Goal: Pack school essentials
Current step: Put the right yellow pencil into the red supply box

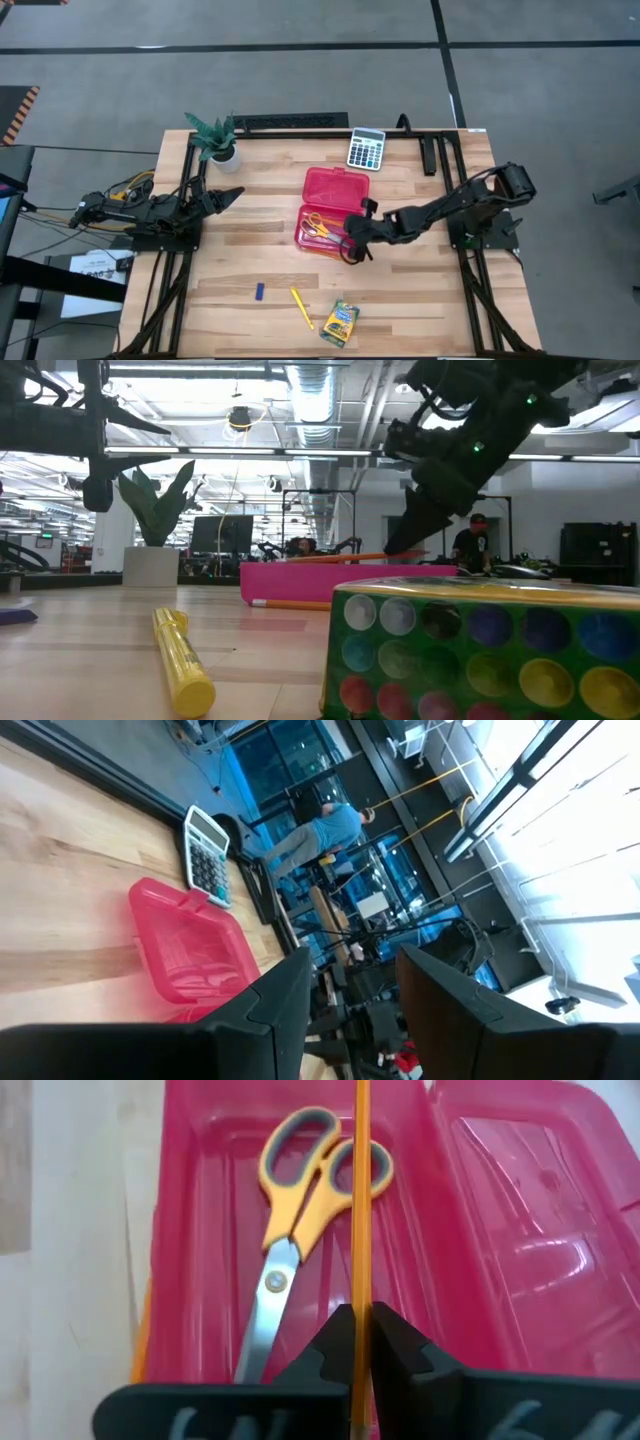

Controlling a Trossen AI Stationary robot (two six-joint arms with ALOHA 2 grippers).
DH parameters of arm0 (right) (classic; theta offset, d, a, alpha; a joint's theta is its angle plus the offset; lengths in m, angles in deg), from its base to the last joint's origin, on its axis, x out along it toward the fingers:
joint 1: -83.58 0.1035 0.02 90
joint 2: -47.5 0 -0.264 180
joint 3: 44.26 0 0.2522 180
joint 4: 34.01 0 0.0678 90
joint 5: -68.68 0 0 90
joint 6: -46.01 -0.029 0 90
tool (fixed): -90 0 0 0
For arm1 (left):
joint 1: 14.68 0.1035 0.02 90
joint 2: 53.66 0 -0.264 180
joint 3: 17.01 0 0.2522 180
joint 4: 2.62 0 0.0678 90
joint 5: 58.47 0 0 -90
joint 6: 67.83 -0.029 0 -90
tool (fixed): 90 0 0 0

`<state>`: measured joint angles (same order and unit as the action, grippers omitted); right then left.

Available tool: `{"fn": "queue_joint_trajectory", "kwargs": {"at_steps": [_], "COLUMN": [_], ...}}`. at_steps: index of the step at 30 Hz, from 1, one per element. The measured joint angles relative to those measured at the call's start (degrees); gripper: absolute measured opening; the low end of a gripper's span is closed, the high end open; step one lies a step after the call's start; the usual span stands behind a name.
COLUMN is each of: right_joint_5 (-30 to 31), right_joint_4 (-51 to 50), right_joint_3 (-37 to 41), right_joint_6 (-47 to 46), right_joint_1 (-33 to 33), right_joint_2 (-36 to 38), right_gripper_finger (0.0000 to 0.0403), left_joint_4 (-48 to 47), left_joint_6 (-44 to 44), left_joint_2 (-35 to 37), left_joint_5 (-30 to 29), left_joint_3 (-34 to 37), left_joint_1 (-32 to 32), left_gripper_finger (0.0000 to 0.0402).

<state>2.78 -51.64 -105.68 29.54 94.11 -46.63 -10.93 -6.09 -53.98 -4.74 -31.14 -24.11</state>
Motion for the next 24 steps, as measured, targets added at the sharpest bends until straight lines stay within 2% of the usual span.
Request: {"fn": "queue_joint_trajectory", "kwargs": {"at_steps": [24], "right_joint_5": [-1.70], "right_joint_4": [-0.04], "right_joint_3": [0.09], "right_joint_6": [0.04], "right_joint_1": [-3.19], "right_joint_2": [0.00], "right_gripper_finger": [0.0037], "left_joint_4": [-0.02], "left_joint_6": [-1.11], "left_joint_2": [0.00], "left_joint_5": [-0.15], "left_joint_3": [0.00], "left_joint_1": [0.00], "left_gripper_finger": [0.0137]}}
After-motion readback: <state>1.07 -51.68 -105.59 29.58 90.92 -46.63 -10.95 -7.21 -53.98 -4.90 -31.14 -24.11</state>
